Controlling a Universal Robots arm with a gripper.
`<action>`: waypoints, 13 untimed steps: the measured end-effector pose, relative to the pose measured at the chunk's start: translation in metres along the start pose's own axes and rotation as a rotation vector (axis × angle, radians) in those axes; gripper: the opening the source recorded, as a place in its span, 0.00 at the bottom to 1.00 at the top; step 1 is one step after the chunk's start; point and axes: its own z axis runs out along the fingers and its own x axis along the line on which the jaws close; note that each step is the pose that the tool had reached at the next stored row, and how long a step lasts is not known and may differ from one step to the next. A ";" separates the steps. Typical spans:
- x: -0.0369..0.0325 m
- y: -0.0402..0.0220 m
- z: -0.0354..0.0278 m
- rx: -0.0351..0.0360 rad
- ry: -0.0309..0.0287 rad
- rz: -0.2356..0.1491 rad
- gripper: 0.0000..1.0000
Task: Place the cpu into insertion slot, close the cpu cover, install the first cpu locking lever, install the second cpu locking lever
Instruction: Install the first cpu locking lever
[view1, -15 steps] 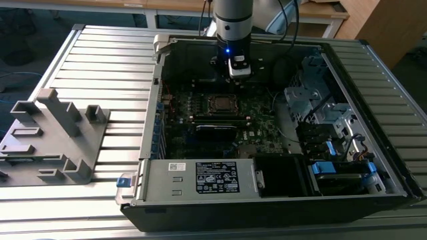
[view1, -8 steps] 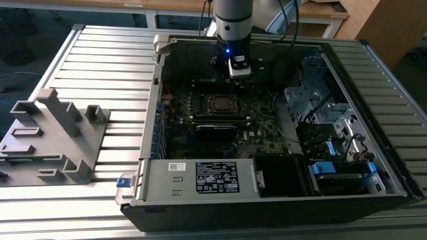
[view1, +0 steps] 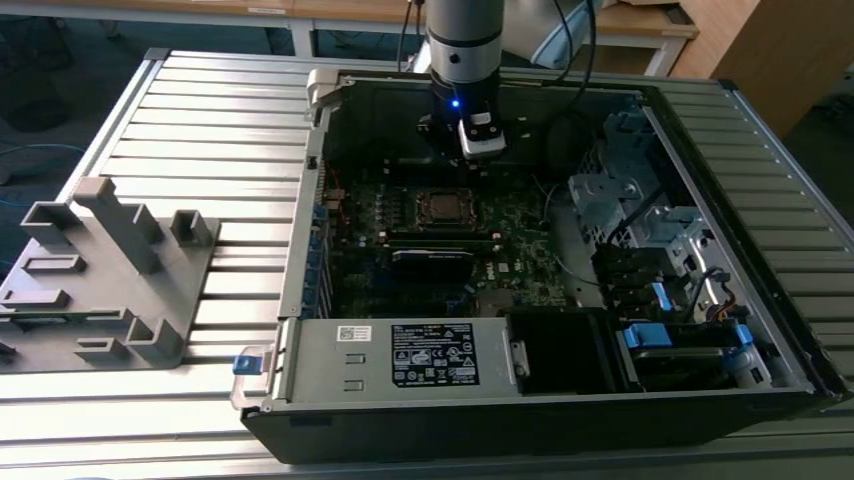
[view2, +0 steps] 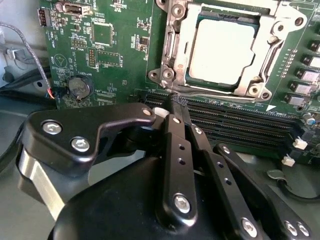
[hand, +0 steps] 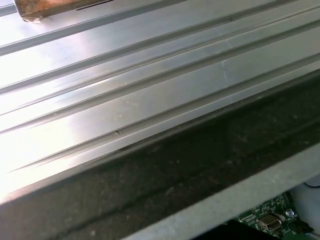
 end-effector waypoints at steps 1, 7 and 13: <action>0.0000 0.0000 0.0004 0.0022 0.0059 0.000 0.11; 0.0002 -0.0002 0.0021 0.0323 0.0803 -0.006 0.11; 0.0003 -0.0002 0.0022 0.0323 0.0806 -0.007 0.11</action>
